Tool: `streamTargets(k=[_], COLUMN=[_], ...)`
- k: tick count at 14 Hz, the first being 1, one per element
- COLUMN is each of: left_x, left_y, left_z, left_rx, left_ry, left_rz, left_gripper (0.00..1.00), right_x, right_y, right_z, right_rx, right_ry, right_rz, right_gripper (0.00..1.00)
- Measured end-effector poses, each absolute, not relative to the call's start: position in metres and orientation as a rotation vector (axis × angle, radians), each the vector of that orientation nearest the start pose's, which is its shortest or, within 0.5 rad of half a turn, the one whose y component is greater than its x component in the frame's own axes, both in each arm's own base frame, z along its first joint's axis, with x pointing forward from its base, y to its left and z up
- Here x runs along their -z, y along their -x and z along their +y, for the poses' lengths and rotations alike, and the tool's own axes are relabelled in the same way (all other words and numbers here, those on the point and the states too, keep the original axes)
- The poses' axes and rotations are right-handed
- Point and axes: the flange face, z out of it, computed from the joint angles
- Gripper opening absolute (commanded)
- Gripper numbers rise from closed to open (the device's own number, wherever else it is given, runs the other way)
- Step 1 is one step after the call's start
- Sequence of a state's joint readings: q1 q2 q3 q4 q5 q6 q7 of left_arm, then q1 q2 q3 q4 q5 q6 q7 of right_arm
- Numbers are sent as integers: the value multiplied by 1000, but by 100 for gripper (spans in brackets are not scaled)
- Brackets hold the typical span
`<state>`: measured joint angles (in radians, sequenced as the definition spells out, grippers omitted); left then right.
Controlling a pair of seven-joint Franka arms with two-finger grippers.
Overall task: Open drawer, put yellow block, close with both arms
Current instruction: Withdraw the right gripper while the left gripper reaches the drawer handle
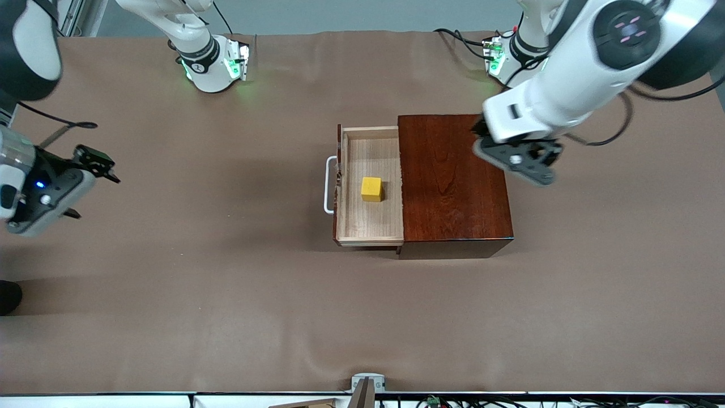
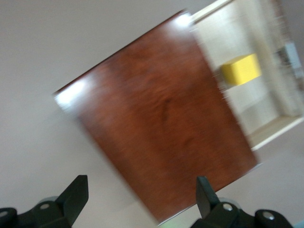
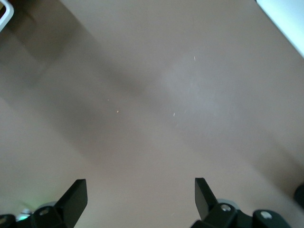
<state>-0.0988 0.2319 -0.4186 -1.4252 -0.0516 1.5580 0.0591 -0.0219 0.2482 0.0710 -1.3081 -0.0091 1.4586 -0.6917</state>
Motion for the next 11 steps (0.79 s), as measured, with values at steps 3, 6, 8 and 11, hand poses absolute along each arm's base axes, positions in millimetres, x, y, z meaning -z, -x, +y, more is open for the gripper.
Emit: streamTargets(k=[3,6,8,11], left_x=[-567,-565,-548,-496], left_y=[-527,-501,-487,-483], left_z=[-331,-393,-437,-503], left_rx=[-156,-42,-5,103], left_ry=[3148,3089,3036,2898], left_rz=[1119,1349,1523,1814], left_gripper=[100,100,100,100], right_x=[-606,-613,-612,-611], right_y=[-597,-578,-563,-543], right_z=[19,-6,-21,-21], right_rx=[-221,-225,-235,-247], right_ry=[2956,2992,3023,3052], right_rz=[-902,-786,-663,-527], right_gripper=[100,100,100,100])
